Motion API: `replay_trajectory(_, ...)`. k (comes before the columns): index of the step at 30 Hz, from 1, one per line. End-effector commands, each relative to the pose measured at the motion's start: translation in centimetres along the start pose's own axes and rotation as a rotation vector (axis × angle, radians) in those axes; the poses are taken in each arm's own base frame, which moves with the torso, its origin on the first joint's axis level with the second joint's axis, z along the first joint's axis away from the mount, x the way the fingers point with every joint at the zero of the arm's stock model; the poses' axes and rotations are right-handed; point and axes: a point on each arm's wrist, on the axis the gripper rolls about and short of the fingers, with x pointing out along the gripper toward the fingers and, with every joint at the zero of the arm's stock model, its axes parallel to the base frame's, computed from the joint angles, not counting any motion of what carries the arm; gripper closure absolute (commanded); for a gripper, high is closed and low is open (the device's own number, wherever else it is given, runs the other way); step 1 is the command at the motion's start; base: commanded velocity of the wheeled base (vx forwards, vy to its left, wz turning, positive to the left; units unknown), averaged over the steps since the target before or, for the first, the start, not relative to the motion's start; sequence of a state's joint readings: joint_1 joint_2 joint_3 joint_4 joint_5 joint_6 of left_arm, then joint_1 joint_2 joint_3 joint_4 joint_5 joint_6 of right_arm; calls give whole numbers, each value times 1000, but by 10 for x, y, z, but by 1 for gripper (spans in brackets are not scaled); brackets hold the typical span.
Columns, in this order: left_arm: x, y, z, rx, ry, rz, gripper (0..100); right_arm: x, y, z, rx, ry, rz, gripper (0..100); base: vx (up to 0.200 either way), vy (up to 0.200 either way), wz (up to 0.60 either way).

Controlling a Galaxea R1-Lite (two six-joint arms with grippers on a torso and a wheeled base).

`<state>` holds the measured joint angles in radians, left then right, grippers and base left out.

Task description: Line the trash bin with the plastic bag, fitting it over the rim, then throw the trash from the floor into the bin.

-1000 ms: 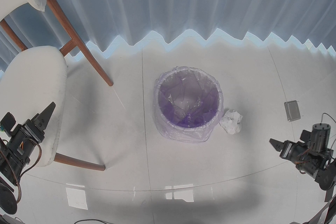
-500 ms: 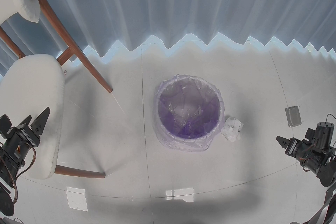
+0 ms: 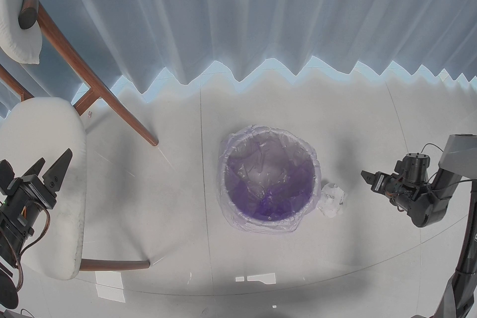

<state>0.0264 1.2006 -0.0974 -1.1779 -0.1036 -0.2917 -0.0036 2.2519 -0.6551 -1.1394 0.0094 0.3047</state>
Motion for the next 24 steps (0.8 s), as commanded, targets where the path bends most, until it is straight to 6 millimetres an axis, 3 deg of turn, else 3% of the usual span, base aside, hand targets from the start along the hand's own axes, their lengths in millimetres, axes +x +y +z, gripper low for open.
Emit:
replay_trajectory(1, -27, -18, 0, 6, -12, -156, 0, 80, -1, -48, -30, 93, 46, 0, 0, 0, 0)
replay_trajectory(5, -48, -17, -18, 55, 87, -175, 0, 97, 19, -54, -53, 109, 87, 0, 0, 0, 0)
replay_trajectory(11, -82, -12, -23, 63, 112, -146, 0, 114, 47, -49, -79, 139, 133, 0, 0, 0, 0)
replay_trajectory(20, -124, -2, -39, 69, 139, 11, 0, 121, 53, -44, -73, 231, 134, 0, 0, 0, 0)
replay_trajectory(21, -131, -1, -41, 70, 136, 23, 0, 121, 53, -44, -72, 232, 143, 100, 0, 0, 0)
replay_trajectory(24, -140, 2, -48, 80, 138, 59, 0, 122, 54, -44, -70, 244, 149, 100, 0, 0, 0)
